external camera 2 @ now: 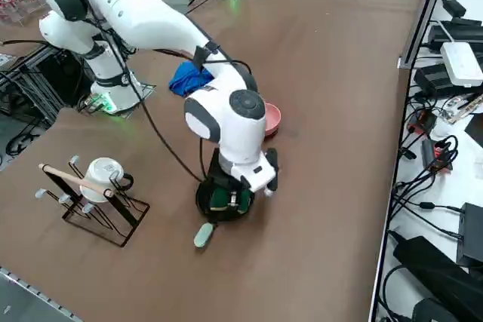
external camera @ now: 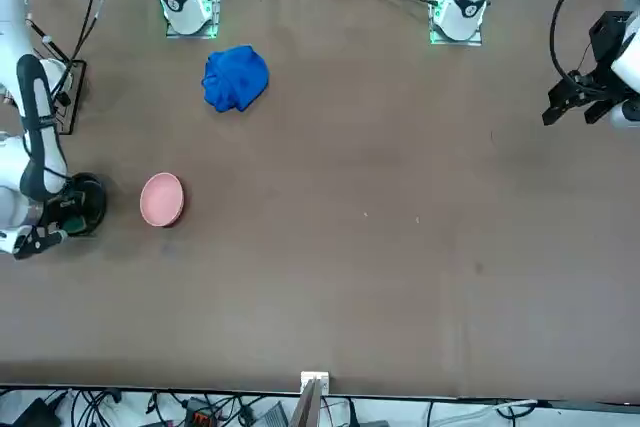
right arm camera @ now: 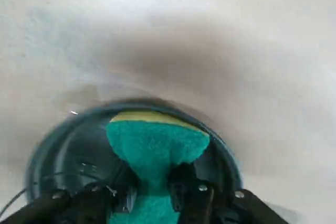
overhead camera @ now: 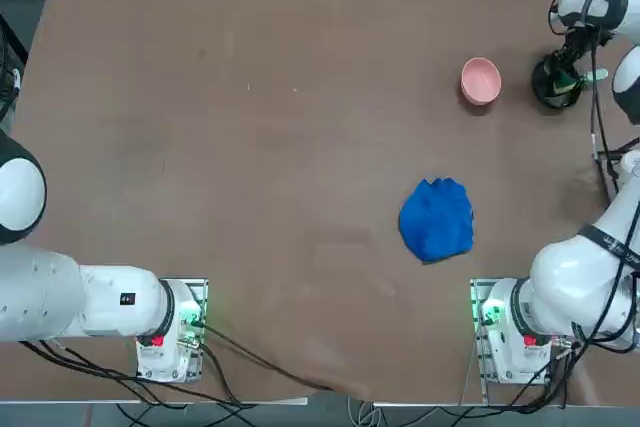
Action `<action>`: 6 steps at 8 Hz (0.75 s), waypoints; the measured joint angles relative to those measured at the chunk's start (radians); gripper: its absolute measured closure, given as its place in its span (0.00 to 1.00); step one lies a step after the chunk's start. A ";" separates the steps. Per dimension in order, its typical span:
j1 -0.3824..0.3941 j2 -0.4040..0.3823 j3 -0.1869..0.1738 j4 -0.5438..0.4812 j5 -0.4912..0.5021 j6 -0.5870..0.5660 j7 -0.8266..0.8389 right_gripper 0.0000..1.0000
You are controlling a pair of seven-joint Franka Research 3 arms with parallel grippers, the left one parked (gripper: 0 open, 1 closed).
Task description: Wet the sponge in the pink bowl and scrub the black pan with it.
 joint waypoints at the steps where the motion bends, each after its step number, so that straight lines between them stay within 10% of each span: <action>1: 0.012 0.000 0.005 0.001 0.000 -0.028 0.004 0.65; 6: -0.008 -0.005 0.032 0.007 0.006 -0.185 -0.012 0.65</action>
